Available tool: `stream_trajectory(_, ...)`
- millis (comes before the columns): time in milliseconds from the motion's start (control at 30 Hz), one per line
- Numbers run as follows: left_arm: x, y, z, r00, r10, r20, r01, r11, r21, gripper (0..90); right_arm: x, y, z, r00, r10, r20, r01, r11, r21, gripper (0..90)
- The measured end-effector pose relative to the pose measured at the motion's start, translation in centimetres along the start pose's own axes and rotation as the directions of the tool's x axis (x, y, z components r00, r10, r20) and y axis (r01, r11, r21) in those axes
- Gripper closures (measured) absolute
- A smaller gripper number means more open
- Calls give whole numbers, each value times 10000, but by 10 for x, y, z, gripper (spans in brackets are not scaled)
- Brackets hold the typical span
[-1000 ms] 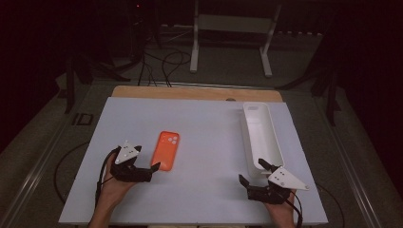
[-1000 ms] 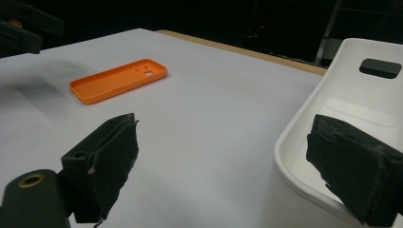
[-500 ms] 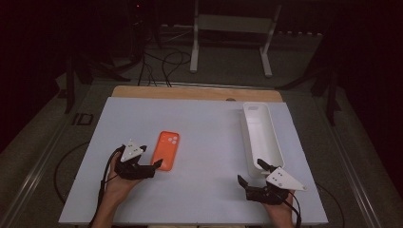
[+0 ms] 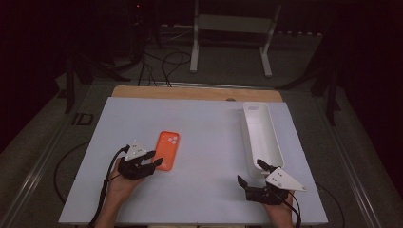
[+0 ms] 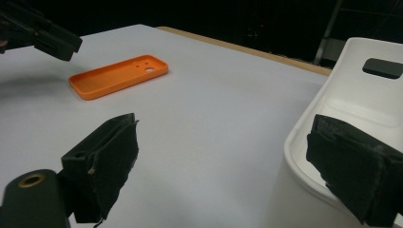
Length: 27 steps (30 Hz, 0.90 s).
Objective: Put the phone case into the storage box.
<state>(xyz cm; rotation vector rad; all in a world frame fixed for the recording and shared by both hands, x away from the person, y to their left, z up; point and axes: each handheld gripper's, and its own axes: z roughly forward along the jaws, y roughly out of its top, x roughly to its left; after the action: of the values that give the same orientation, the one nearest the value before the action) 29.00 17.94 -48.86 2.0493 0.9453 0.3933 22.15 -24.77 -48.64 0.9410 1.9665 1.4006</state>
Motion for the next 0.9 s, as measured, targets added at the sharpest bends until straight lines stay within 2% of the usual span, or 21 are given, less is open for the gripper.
stream_trajectory(367,-1,-3,10,9999,90,97,-95,9985,534,892,1,0,0,10000,-43,11,43,10000,22,99)
stream_trajectory(733,-1,-7,20,9999,108,-19,-105,9944,1049,898,1,0,0,10000,-64,14,64,10000,17,99)
stream_trajectory(900,-1,-8,22,10000,45,-63,-38,9935,1137,898,1,-1,-1,10000,-81,10,81,10000,8,99)
